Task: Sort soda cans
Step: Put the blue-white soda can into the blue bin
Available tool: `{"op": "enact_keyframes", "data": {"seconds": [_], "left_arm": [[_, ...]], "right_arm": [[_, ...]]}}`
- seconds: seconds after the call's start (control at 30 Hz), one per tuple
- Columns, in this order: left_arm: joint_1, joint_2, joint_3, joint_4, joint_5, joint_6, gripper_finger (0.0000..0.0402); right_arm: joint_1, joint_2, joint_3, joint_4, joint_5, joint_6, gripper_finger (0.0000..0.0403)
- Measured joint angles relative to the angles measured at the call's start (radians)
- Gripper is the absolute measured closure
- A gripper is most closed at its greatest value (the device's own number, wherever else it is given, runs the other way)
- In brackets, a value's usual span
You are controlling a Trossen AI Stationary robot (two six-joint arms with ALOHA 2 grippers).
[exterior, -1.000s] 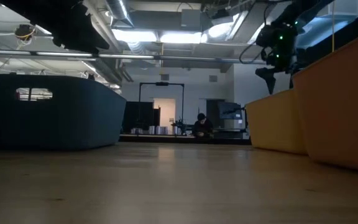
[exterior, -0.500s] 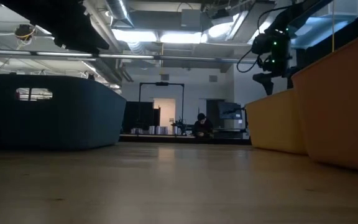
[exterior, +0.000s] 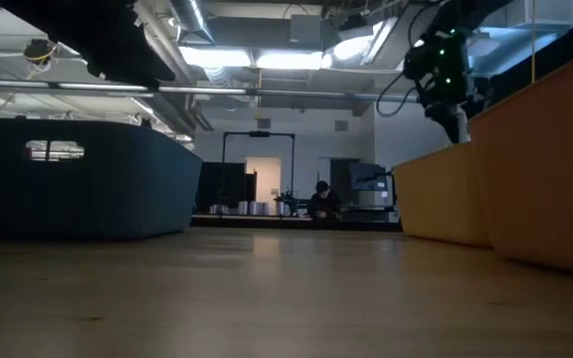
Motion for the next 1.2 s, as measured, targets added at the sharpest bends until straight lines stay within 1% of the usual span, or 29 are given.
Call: {"op": "enact_keyframes", "data": {"seconds": [0.07, 0.17, 0.27, 0.4, 0.9, 1.0, 1.2], "left_arm": [[0.0, 0.001, 0.0, -0.005, 0.0, -0.006, 0.0038], [0.0, 0.002, 0.0, -0.027, 0.0, -0.022, 0.0038], [0.0, 0.002, -0.001, -0.043, 0.001, -0.041, 0.0038], [0.0, 0.002, -0.001, -0.053, 0.001, -0.045, 0.0038], [0.0, 0.002, -0.001, -0.057, 0.0, -0.049, 0.0038], [0.0, 0.002, -0.001, -0.058, 0.0, -0.049, 0.0038], [0.0, 0.002, -0.001, -0.069, 0.0, -0.049, 0.0038]], "right_arm": [[0.004, 0.03, -0.001, -0.064, 0.029, -0.044, 0.0036], [0.002, 0.069, -0.001, -0.126, 0.024, -0.073, 0.0036], [0.001, 0.097, -0.002, -0.121, -0.011, -0.054, 0.0036], [0.003, 0.126, -0.003, -0.117, -0.013, -0.032, 0.0036], [0.0, 0.22, -0.004, -0.118, -0.001, -0.054, 0.0036], [0.0, 0.238, -0.004, -0.118, 0.024, -0.075, 0.0036], [-0.025, 0.258, -0.003, -0.092, 0.022, -0.077, 0.0036]]}}
